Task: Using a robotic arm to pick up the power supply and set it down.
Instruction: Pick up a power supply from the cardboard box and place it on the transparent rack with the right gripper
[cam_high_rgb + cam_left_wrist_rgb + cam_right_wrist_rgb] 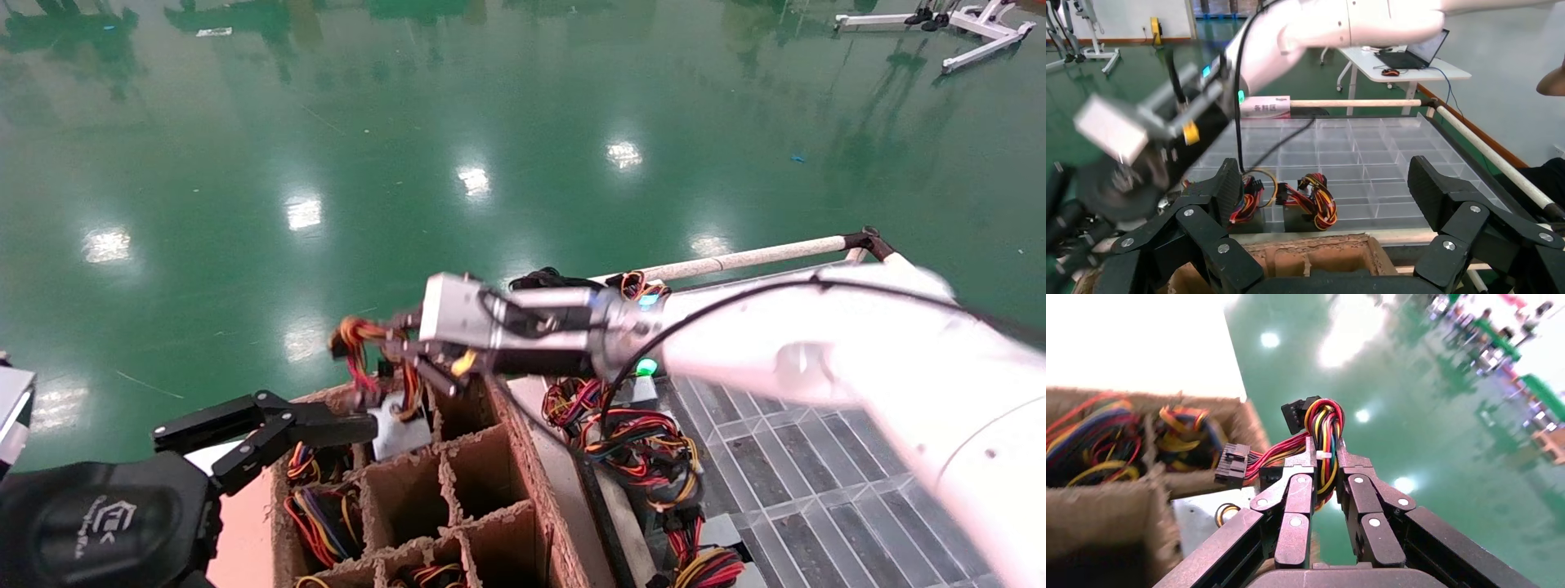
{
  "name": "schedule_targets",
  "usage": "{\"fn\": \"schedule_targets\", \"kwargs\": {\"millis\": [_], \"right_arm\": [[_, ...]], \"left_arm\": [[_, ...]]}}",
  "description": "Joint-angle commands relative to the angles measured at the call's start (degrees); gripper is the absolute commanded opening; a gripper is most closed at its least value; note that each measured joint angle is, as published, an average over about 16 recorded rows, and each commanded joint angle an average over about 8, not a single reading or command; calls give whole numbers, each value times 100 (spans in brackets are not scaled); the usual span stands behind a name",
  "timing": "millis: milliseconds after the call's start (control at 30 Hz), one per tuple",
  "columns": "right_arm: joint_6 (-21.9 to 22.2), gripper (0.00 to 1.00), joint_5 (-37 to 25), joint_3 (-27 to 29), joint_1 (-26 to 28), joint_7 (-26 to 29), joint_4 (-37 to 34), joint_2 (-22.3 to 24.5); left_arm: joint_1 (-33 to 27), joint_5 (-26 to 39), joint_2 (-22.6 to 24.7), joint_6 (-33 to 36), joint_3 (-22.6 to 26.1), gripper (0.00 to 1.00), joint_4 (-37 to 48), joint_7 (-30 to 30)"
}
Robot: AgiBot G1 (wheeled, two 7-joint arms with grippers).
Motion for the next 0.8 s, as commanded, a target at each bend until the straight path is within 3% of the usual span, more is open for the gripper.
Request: {"fn": "schedule_targets", "kwargs": {"millis": [33, 367, 800], "right_arm": [[-142, 0, 91, 68, 99, -78, -18, 51], [-448, 0, 424, 383, 526, 133, 854, 974], [-255, 0, 454, 660, 1028, 904, 2260, 2948]], "left_arm": [[0, -1, 0, 0, 1, 100, 0, 0], [-1, -3, -2, -2, 4, 100, 0, 2], [-2, -6, -4, -4, 9, 100, 0, 5]]}}
